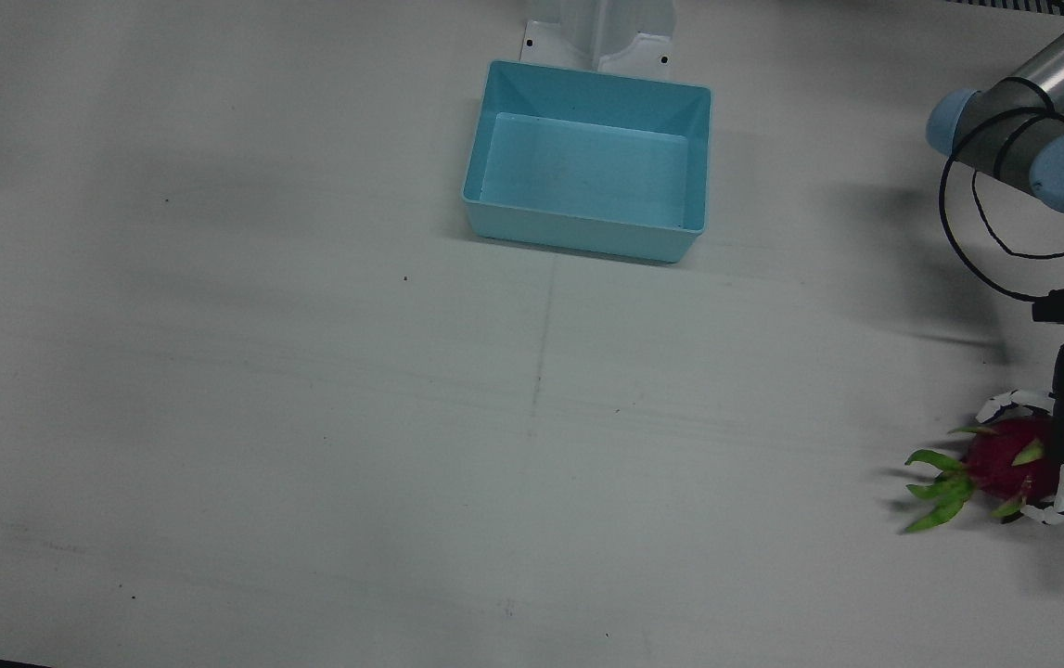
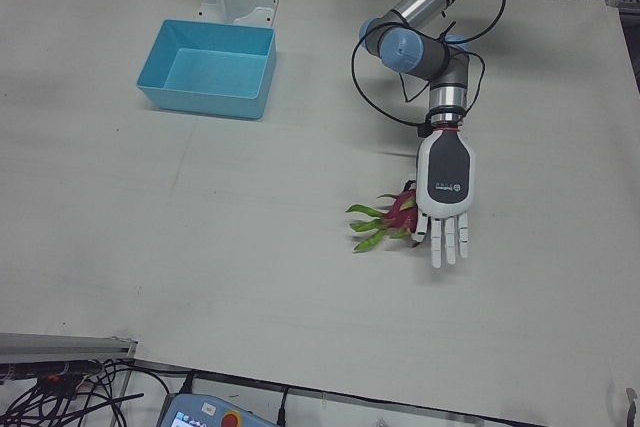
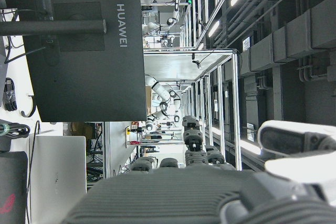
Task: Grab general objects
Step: 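Close the left hand's fingers around the pink dragon fruit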
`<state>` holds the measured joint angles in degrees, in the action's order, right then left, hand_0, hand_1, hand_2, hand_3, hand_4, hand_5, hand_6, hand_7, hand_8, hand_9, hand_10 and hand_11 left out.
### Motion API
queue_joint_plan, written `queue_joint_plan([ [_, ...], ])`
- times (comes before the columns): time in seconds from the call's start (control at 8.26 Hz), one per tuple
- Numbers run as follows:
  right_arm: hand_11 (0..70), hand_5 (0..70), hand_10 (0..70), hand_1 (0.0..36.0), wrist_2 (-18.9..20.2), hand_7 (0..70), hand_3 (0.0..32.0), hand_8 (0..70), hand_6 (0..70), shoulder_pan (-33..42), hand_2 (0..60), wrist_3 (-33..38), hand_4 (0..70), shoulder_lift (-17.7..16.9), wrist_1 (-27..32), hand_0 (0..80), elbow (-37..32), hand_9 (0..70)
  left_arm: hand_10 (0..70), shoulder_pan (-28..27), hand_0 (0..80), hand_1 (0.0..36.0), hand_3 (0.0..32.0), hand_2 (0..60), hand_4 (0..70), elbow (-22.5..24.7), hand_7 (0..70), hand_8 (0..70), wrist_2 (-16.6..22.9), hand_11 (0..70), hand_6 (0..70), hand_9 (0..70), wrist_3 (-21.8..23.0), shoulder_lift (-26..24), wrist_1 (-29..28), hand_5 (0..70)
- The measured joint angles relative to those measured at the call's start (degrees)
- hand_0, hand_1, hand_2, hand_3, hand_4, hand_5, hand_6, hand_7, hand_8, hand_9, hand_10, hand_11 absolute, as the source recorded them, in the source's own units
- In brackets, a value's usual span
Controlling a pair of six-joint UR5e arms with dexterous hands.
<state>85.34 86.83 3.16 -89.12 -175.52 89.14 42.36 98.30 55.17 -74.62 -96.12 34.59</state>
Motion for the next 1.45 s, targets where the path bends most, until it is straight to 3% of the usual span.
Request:
queue_joint_plan([
  [0.12, 0.0, 0.0, 0.0, 0.0, 0.0, 0.0, 0.0, 0.0, 0.0, 0.0, 0.0, 0.0, 0.0, 0.0, 0.0, 0.0, 0.0, 0.0, 4.0, -0.1, 58.2, 31.9, 0.8, 31.1, 0.0, 0.0, 2.8, 0.0, 0.0, 9.2, 0.0, 0.0, 0.0, -0.1, 0.3, 1.8],
  [0.24, 0.0, 0.0, 0.0, 0.0, 0.0, 0.0, 0.0, 0.0, 0.0, 0.0, 0.0, 0.0, 0.0, 0.0, 0.0, 0.0, 0.0, 0.0, 8.5, -0.2, 56.7, 31.2, 0.0, 35.3, 0.0, 0.0, 9.1, 0.0, -0.1, 15.5, 0.0, 0.4, 0.1, -0.3, 0.5, 16.2],
  [0.48, 0.0, 0.0, 0.0, 0.0, 0.0, 0.0, 0.0, 0.0, 0.0, 0.0, 0.0, 0.0, 0.0, 0.0, 0.0, 0.0, 0.0, 0.0, 26.3, -0.2, 54.6, 30.1, 0.0, 44.4, 1.9, 0.0, 21.8, 2.0, -0.1, 41.1, 7.1, 4.2, 0.1, -0.6, 1.0, 37.6],
  [0.61, 0.0, 0.0, 0.0, 0.0, 0.0, 0.0, 0.0, 0.0, 0.0, 0.0, 0.0, 0.0, 0.0, 0.0, 0.0, 0.0, 0.0, 0.0, 29.0, -0.2, 54.1, 29.9, 0.0, 48.1, 3.5, -0.1, 23.7, 4.8, -0.1, 44.4, 9.7, 7.7, 0.1, -0.6, 1.2, 47.5],
  [0.73, 0.0, 0.0, 0.0, 0.0, 0.0, 0.0, 0.0, 0.0, 0.0, 0.0, 0.0, 0.0, 0.0, 0.0, 0.0, 0.0, 0.0, 0.0, 30.0, -0.2, 54.1, 29.8, 0.0, 48.5, 5.6, -0.2, 23.6, 5.9, -0.1, 45.6, 10.7, 8.9, 0.1, -0.6, 1.2, 52.8],
  [0.85, 0.0, 0.0, 0.0, 0.0, 0.0, 0.0, 0.0, 0.0, 0.0, 0.0, 0.0, 0.0, 0.0, 0.0, 0.0, 0.0, 0.0, 0.0, 36.0, -0.2, 55.5, 32.6, 0.0, 56.9, 6.0, -0.3, 28.3, 10.0, -0.1, 53.4, 14.8, 14.7, 0.1, -0.6, 1.3, 61.9],
  [0.97, 0.0, 0.0, 0.0, 0.0, 0.0, 0.0, 0.0, 0.0, 0.0, 0.0, 0.0, 0.0, 0.0, 0.0, 0.0, 0.0, 0.0, 0.0, 41.1, -0.2, 55.5, 32.8, 0.0, 60.0, 4.0, -0.4, 36.1, 16.1, -0.1, 60.2, 19.2, 23.4, 0.1, -0.5, 1.3, 70.0],
  [1.09, 0.0, 0.0, 0.0, 0.0, 0.0, 0.0, 0.0, 0.0, 0.0, 0.0, 0.0, 0.0, 0.0, 0.0, 0.0, 0.0, 0.0, 0.0, 40.5, -0.2, 54.7, 35.9, 0.0, 60.0, 4.2, -0.8, 40.6, 20.2, -0.1, 59.3, 21.0, 28.7, 0.1, -0.5, 1.2, 70.0],
  [1.33, 0.0, 0.0, 0.0, 0.0, 0.0, 0.0, 0.0, 0.0, 0.0, 0.0, 0.0, 0.0, 0.0, 0.0, -0.1, 0.0, 0.0, 0.0, 51.5, -0.6, 50.0, 35.1, 0.0, 60.0, 12.6, -1.5, 45.2, 30.0, -0.1, 70.0, 31.0, 40.1, 0.1, -0.6, 1.2, 70.0],
  [1.45, 0.0, 0.0, 0.0, 0.0, 0.0, 0.0, 0.0, 0.0, 0.0, 0.0, 0.0, 0.0, 0.0, 0.0, -0.1, 0.0, 0.0, 0.0, 56.6, -0.7, 47.1, 36.0, 0.0, 60.0, 13.7, -1.6, 44.0, 31.6, -0.2, 70.0, 33.1, 40.0, 0.1, -0.6, 1.3, 70.0],
])
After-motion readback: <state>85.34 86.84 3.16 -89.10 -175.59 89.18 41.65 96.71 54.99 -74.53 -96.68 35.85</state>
